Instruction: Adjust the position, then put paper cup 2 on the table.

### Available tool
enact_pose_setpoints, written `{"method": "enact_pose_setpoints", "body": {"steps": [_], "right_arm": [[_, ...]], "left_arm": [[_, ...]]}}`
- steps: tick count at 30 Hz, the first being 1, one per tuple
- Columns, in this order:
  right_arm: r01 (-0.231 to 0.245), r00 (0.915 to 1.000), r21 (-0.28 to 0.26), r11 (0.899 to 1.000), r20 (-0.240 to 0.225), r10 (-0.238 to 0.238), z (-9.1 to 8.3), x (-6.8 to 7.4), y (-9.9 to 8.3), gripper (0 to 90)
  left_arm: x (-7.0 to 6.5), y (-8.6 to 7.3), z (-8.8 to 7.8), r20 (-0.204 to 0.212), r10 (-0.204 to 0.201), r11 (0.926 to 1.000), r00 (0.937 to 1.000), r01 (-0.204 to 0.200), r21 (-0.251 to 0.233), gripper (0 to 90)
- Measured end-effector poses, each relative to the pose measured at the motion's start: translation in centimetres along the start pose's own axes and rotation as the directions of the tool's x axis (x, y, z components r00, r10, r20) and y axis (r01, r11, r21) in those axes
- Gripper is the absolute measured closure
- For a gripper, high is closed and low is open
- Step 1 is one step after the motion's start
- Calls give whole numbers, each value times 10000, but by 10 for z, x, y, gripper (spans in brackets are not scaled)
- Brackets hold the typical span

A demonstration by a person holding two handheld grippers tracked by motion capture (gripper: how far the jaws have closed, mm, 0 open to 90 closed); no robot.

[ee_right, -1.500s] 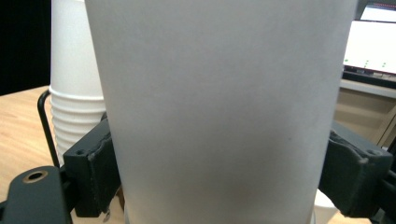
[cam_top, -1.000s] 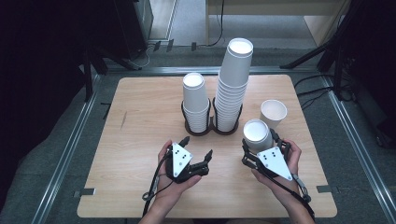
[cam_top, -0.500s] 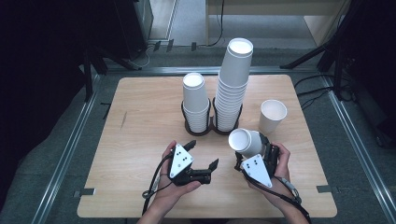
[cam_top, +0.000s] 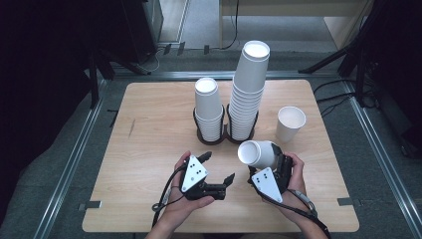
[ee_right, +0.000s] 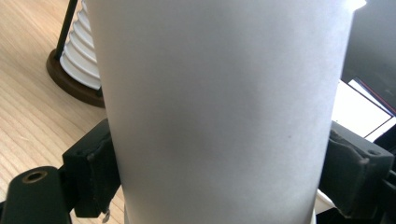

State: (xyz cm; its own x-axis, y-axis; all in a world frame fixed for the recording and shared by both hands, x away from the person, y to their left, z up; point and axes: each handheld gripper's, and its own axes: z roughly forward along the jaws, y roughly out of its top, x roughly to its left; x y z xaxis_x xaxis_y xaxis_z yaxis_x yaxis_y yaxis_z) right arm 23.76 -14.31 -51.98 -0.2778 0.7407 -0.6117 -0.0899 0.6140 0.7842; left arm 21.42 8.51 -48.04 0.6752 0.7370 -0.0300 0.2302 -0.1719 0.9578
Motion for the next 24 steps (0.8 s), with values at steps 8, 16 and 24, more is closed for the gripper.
{"method": "enact_pose_setpoints", "body": {"steps": [8, 16, 24], "right_arm": [[515, 9987, -40, 9987, -48, -515, 0, 2, -1, 125], [762, 9970, -65, 9971, -100, -762, 0, 5, -2, 125], [907, 9957, -79, 9958, -179, -908, 0, 8, -2, 125]], "left_arm": [[-1, 0, 0, 106, 37, 10000, 9999, -38, 31, 76], [0, 0, 0, 217, 56, 10000, 9997, -58, 67, 77], [-2, 0, 0, 322, 83, 9999, 9994, -85, 68, 77]]}}
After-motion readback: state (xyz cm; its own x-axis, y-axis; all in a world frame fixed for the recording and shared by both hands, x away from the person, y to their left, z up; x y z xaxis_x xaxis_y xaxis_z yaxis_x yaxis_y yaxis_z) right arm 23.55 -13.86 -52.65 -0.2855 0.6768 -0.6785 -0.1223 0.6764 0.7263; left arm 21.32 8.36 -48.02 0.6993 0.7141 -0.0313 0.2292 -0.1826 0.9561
